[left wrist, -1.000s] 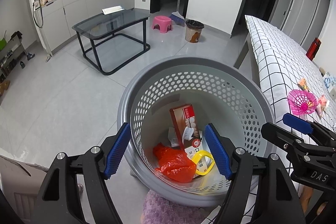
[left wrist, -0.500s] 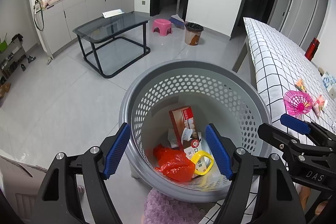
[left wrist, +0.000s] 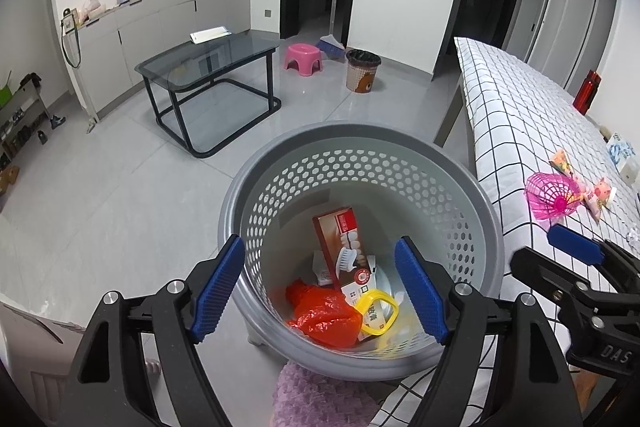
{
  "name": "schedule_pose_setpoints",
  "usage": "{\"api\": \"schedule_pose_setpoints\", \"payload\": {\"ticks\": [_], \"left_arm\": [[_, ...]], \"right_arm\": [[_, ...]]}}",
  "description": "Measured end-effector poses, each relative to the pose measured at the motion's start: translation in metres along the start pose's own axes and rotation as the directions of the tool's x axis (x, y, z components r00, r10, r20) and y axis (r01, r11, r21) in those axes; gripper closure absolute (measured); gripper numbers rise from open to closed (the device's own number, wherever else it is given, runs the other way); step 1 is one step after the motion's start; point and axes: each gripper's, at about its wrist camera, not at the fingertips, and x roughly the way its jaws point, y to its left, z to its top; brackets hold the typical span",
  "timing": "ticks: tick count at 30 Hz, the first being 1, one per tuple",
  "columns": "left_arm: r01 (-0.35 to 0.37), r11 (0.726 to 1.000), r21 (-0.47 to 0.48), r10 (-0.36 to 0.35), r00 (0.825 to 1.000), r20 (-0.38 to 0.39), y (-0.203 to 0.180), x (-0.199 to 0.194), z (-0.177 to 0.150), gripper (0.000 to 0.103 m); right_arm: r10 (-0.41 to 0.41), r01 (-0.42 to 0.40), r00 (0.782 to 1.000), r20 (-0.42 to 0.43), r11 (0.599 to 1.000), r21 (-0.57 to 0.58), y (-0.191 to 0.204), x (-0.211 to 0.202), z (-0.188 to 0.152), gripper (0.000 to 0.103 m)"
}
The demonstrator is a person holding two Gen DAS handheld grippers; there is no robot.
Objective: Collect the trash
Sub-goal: 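Move both open tools from the basket back toward the table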
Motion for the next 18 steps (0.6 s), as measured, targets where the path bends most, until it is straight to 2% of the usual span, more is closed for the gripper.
{"api": "schedule_pose_setpoints", "payload": {"ticks": [9,18], "left_arm": [[0.036,0.998,0.042,-0.037,0.999,0.027,-0.026,-0.006,0.008,0.023],[0.121,0.984,0.128,-0.128,0.991,0.042,-0.077,-0.010,0.013,0.020]], "right_arm": [[-0.041,0.039,0.998,0.043,0.998,0.048,-0.026,-0.040,-0.019,0.025],[-0.145,0.133,0.988,0.062,0.978,0.162,-0.079,-0.083,-0.051,0.025]]}}
